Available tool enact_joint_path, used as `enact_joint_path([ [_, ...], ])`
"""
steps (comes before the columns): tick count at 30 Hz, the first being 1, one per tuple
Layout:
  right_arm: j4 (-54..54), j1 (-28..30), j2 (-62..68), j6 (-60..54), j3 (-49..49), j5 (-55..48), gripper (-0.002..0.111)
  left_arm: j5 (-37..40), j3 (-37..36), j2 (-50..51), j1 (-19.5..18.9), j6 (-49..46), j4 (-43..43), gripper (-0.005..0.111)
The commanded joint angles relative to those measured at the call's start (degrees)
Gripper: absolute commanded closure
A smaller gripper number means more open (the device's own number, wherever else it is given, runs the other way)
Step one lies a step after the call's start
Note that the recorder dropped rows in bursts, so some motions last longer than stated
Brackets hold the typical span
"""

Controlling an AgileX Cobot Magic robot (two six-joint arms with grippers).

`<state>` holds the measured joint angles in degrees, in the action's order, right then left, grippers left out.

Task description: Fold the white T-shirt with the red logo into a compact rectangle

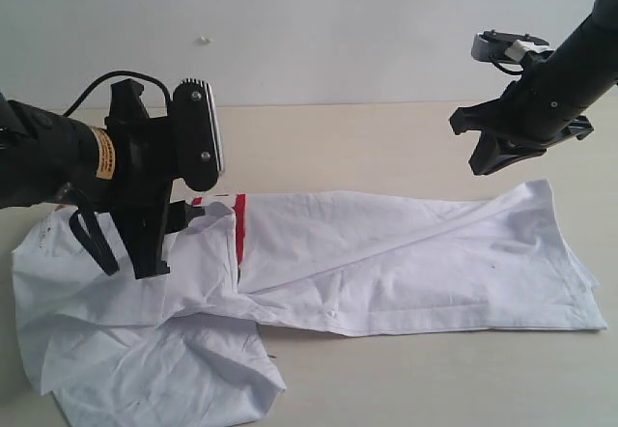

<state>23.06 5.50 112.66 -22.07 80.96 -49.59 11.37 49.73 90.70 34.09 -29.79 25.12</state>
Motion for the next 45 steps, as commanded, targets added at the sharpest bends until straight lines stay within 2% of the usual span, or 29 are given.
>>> enact_joint_path([
  [1, 0.4, -0.1, -0.7, -0.6, -0.1, 0.4, 0.100, -4.3, 0.2, 2.9, -1.7, 0.2, 0.4, 0.052],
  [7, 0.4, -0.1, -0.7, -0.6, -0.1, -0.4, 0.100, -10.5, 0.2, 2.8, -1.7, 0.2, -0.5, 0.052],
  [11, 0.4, -0.1, -0.7, -0.6, -0.1, -0.7, 0.100, -17.6, 0.2, 2.6, -3.1, 0.2, -5.2, 0.052],
  [18, 0.4, -0.1, -0.7, -0.6, -0.1, -0.8, 0.100, -19.5, 0.2, 0.5, -5.5, 1.4, -10.0, 0.051],
  [21, 0.4, -0.1, -0.7, -0.6, -0.1, -0.8, 0.100, -15.3, 0.5, -1.5, -5.5, 9.0, -10.0, 0.052],
  [24, 0.4, -0.1, -0.7, -0.6, -0.1, -0.9, 0.100, 0.1, 3.9, -2.0, -5.6, 17.0, -10.0, 0.058],
  [27, 0.4, -0.1, -0.7, -0.6, -0.1, -1.3, 0.100, 17.4, 7.5, -0.9, -5.5, 16.3, -10.5, 0.067],
  [30, 0.4, -0.1, -0.7, -0.6, -0.1, -1.8, 0.100, 26.7, 7.7, 1.1, -5.5, 7.9, -17.6, 0.069],
  [33, 0.4, -0.1, -0.7, -0.6, -0.1, -2.5, 0.100, 26.8, 6.9, 4.0, -5.5, 4.8, -21.5, 0.062],
  [36, 0.5, -0.1, -0.7, -0.6, -0.1, -2.3, 0.100, 24.8, 6.7, 6.4, -5.5, 8.9, -21.5, 0.049],
  [38, 0.7, -0.1, -0.7, -0.6, -0.1, -1.7, 0.100, 23.7, 6.7, 8.1, -5.5, 11.2, -21.5, 0.045],
  [45, 0.7, -0.1, -0.7, -0.6, -0.1, -0.9, 0.100, 17.1, 6.9, 12.0, -5.5, 13.2, -22.4, 0.045],
])
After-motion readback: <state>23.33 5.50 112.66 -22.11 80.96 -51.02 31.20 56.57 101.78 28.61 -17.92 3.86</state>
